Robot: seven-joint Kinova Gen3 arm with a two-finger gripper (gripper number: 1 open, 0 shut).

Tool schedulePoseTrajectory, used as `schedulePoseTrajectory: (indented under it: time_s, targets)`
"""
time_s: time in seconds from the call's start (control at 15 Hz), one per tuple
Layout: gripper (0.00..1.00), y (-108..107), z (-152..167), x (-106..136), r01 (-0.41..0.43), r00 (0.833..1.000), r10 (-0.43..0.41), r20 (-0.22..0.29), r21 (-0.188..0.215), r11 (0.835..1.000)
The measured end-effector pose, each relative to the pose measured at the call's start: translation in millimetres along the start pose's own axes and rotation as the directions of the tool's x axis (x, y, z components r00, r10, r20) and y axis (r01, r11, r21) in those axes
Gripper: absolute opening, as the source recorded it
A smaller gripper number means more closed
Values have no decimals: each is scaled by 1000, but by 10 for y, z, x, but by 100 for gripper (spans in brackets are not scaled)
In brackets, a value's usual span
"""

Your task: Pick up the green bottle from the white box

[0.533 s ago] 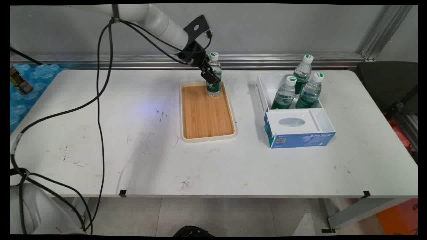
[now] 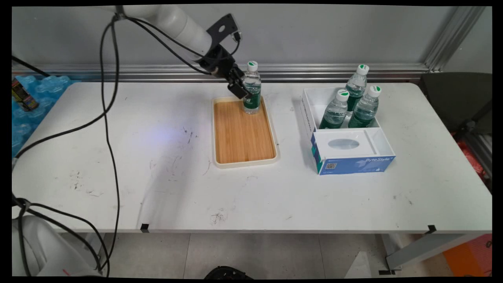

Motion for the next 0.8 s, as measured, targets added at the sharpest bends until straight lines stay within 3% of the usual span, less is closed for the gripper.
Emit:
schedulePoseTrajectory:
  time_s: [0.4,0.8]
  targets:
    - [100,261,-662,183,19,998,-21,64,27,999]
    - [100,744,-894,733,23,999,-23,25,-5,1000]
